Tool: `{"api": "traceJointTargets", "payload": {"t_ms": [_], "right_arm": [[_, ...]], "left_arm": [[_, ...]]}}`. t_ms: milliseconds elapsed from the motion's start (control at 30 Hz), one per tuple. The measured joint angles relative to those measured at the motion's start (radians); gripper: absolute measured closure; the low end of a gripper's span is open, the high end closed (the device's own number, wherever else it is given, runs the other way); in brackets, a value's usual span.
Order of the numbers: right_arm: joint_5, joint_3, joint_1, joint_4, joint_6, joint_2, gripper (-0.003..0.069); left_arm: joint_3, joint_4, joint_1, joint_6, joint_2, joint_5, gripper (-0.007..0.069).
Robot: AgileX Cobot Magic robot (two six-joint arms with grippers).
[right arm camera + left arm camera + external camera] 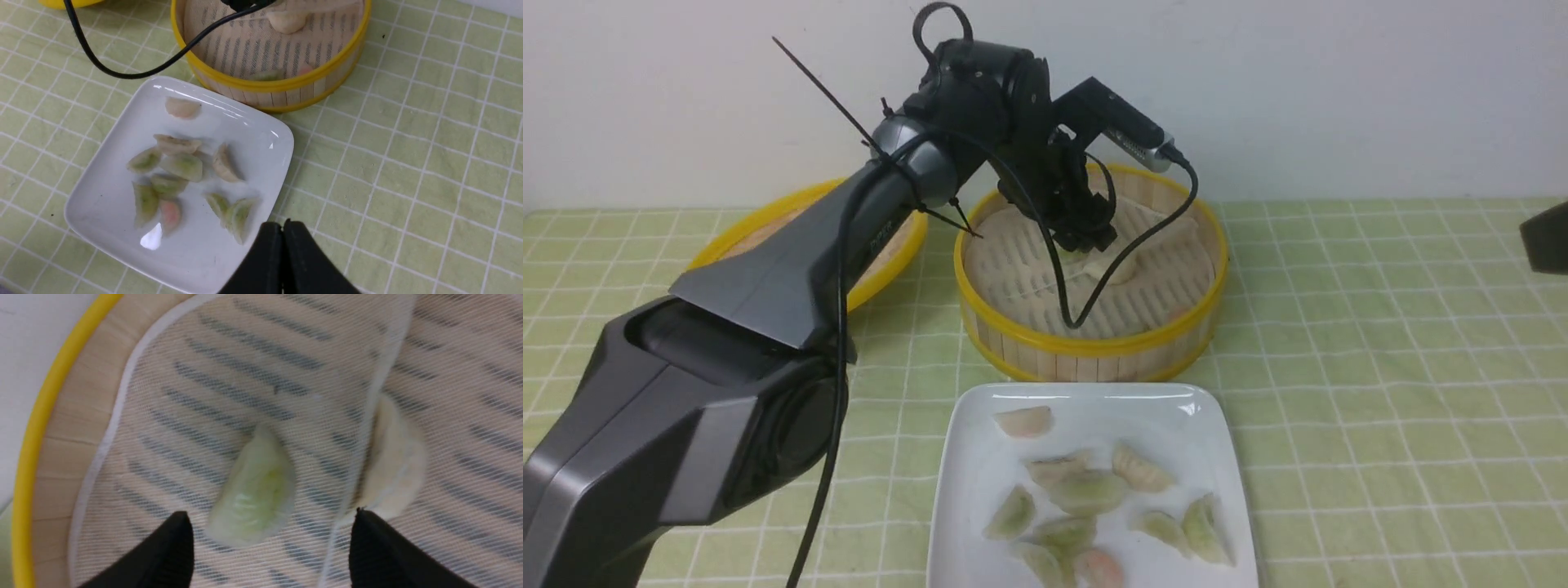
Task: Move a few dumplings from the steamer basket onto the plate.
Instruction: Use the left arm to grab a dumpling from the steamer
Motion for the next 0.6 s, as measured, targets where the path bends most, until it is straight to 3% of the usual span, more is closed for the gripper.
{"api": "traceJointTargets", "payload": {"t_ms": [167, 467, 600], "right_arm": [[0.000, 0.000, 0.000, 0.001, 0.000, 0.000, 0.0673], [0.000, 0.000, 0.000, 0.005, 0.009, 0.000, 0.0673], [0.000, 0.000, 0.000, 0.006, 0.012, 0.000, 0.0673]], "left_arm": [[0.000, 0.058, 0.000, -0.008, 0.037, -0.019, 0.0166], [-0.005, 0.042, 0.000, -0.014, 0.080, -0.054, 0.0172], [-0.009, 0.024, 0.000, -0.013, 0.086, -0.048, 0.0311]]}}
